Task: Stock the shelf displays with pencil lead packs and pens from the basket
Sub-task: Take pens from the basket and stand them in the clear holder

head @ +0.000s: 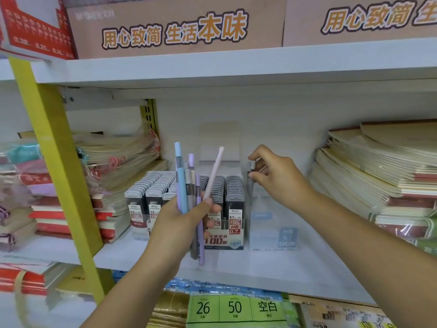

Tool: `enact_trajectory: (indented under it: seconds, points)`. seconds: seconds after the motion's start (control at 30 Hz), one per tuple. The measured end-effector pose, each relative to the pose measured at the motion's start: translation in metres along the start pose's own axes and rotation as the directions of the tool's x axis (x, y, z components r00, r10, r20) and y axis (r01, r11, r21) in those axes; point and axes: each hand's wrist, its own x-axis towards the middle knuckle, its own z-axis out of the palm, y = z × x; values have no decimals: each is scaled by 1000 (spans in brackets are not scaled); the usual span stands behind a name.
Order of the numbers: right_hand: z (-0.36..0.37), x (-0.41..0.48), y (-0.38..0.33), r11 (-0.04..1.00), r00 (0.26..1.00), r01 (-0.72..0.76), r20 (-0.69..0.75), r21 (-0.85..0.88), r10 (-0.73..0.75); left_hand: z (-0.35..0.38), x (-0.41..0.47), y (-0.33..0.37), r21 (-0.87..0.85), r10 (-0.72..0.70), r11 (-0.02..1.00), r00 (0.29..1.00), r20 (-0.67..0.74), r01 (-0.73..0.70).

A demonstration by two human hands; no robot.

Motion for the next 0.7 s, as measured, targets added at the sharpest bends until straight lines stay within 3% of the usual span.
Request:
enact_trajectory:
  seconds: [0.17,0.3,0.4,0.43,0.5,0.57,0.7]
  points:
    - [2,-1,2,999,999,-51,17,-16,51,-1,-3,-1,7,-7,1000,1000,1,7]
    - [-4,3,-2,977,988,-83,115,-197,107,1,-5,1,9,-33,999,999,12,33]
    - [-13,-1,-17,939,996,-53,53,-340,76,3,-9,4,-9,-46,999,999,27,46]
    - [-16,-6,-26,953,998,-56,-1,-298,59,3,-10,4,-11,-50,999,998,38,51]
    - [-20,-18,-48,992,993,-120,-14,29,120,5,-10,5,3,-54,999,996,72,54]
    - [-19,-29,-70,898,974,-224,127,380,189,10,-11,4,43,-60,998,992,114,56]
    - [-25,-41,-86,694,955,-291,160,659,248,17,-16,2,9,-76,997,978,193,75]
